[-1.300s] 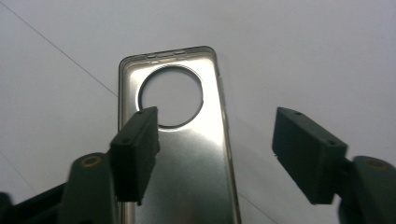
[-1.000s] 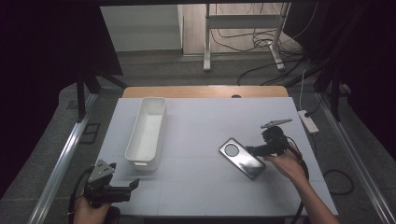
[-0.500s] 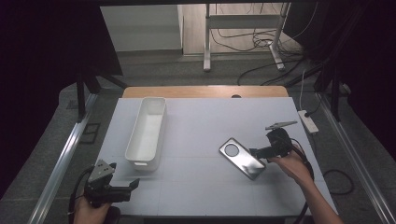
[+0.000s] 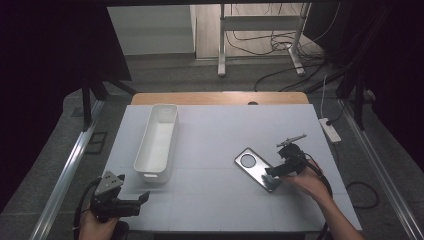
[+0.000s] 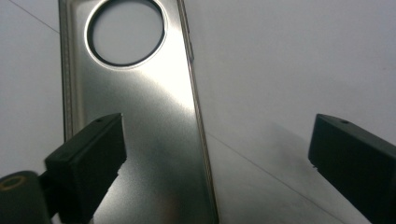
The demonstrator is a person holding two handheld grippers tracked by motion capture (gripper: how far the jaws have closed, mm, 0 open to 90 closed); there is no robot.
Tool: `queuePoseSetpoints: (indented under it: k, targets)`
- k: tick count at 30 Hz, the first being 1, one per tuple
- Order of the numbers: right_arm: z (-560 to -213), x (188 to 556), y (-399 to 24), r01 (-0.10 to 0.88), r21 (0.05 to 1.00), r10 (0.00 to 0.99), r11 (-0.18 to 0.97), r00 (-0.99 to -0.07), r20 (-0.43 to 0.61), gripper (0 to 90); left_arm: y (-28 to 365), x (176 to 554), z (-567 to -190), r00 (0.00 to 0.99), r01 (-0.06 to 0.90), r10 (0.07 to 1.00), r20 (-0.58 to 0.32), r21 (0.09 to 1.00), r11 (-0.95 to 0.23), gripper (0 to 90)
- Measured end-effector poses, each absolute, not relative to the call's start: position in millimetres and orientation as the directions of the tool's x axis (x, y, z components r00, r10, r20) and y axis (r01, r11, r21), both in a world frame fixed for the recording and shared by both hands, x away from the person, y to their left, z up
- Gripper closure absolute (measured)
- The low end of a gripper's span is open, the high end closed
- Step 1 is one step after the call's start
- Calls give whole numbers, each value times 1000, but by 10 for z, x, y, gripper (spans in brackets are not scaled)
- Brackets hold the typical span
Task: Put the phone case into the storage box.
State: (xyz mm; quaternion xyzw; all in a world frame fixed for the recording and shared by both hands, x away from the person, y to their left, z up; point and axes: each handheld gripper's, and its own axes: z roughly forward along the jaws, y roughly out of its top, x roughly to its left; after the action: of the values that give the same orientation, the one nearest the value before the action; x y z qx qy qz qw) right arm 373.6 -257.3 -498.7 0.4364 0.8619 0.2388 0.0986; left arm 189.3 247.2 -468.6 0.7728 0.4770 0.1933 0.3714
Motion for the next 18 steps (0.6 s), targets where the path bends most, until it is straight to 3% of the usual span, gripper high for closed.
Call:
queuePoseSetpoints:
  k: [7,8,18]
  targets:
    - [-5060,3727,-2539,703,465,784,538,-620,30,189,2470,1895,-4685,473,594,880,-54,757,-272,16]
    - [-5056,3717,-2529,691,469,780,550,-626,7,266,2470,1896,-4685,473,594,879,-55,757,-273,16]
    - [-5008,3728,-2591,674,475,751,566,-659,41,656,2460,1900,-4688,477,593,878,-50,755,-279,16]
